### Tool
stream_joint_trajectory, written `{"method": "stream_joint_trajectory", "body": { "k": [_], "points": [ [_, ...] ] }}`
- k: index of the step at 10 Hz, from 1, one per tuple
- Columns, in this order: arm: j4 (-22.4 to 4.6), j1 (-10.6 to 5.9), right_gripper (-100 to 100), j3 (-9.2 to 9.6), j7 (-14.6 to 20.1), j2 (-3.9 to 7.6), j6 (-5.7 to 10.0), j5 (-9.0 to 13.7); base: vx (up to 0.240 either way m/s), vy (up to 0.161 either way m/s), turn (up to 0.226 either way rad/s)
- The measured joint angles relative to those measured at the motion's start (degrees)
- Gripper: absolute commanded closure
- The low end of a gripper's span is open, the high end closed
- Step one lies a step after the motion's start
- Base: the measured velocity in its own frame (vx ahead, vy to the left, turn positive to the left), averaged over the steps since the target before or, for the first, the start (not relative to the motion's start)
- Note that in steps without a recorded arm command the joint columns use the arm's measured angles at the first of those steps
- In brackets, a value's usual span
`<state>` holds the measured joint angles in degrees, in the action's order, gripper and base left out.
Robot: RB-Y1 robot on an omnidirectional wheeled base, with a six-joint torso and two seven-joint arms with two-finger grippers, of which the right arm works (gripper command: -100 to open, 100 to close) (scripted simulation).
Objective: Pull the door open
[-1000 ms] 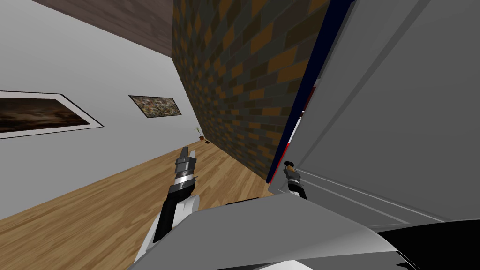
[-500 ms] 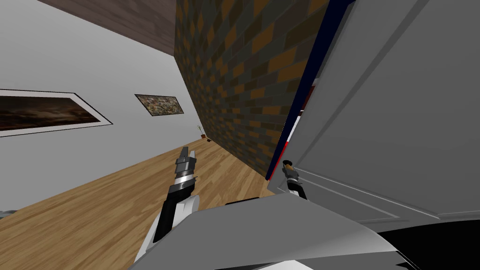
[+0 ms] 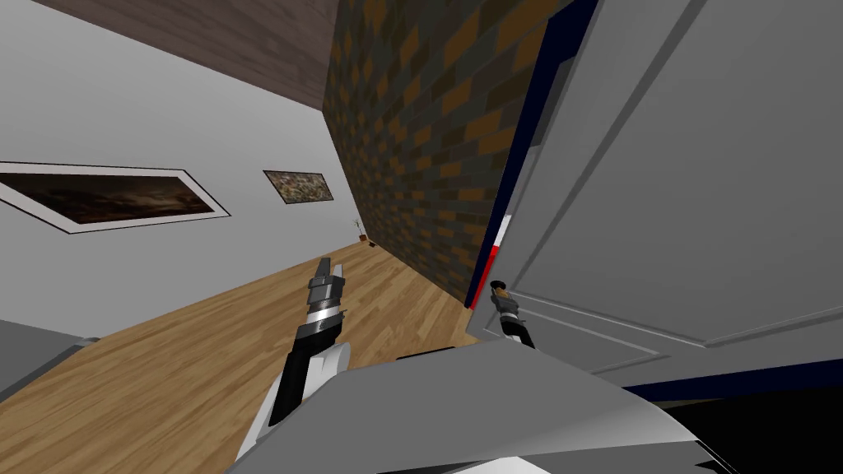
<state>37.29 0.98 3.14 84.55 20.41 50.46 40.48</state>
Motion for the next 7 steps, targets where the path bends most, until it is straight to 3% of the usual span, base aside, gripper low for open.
{"method": "stream_joint_trajectory", "body": {
  "k": [2, 5, 7],
  "points": [
    [0.84, 0.37, 100, 0.79, 0.39, 0.10, -0.50, -0.40, -0.148, 0.011, 0.042],
    [0.91, 0.33, 100, 2.95, 2.15, 0.91, 0.22, -1.57, -0.231, -0.010, 0.065],
    [2.42, 1.12, 100, 4.55, 2.94, 1.40, 0.03, -2.39, -0.258, -0.024, 0.069]
  ]
}}
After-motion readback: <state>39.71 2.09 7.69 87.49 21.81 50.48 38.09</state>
